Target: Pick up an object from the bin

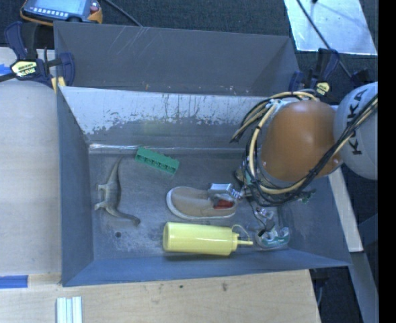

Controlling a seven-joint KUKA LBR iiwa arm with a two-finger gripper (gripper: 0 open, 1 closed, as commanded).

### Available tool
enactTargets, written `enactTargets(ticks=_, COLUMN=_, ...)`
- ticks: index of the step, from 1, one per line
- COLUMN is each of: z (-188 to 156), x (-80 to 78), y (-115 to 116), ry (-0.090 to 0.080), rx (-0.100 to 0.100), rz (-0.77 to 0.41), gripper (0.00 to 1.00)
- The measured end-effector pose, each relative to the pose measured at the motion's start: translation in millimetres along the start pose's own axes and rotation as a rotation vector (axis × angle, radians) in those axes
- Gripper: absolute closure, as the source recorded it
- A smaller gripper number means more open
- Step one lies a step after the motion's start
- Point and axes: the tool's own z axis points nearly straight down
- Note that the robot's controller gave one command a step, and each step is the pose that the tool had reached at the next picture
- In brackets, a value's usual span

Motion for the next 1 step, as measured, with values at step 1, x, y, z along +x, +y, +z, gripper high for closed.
enactTargets(ticks=1, z=2.2, x=14.0, y=0.1, ry=-0.002, rx=0.001, rz=0.180, gripper=0.00)
